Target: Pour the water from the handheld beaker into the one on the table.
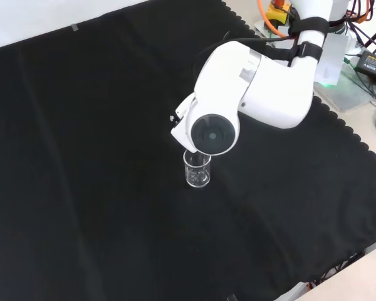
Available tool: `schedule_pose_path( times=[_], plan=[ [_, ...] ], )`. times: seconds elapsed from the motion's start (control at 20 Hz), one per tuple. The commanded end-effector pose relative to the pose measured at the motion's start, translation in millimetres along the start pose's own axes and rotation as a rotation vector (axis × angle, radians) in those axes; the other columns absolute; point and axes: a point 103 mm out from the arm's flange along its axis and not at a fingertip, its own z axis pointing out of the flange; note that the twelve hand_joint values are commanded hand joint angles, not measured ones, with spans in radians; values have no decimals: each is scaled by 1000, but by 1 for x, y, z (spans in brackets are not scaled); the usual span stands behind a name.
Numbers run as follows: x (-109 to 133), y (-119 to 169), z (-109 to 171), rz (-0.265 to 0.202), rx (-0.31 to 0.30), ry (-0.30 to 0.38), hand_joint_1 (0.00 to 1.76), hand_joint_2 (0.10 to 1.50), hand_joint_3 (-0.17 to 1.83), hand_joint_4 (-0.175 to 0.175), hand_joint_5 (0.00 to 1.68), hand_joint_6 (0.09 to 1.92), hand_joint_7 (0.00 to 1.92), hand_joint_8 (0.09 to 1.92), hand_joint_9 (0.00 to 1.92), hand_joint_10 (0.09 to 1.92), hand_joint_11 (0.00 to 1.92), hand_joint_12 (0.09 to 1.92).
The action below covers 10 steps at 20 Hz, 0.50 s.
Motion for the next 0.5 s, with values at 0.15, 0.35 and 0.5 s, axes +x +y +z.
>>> schedule_pose_path(
  times=[0.15,0.35,0.5],
  plan=[
    [1,-1,0,17,19,-15,1144,678,662,69,1228,757,1723,87,1622,148,1276,831],
    [2,-2,-1,21,19,-17,1144,678,662,69,1228,758,1724,87,1622,149,1277,829],
    [1,-2,-2,18,18,-10,1144,678,663,69,1227,759,1724,87,1622,149,1278,828]
  ],
)
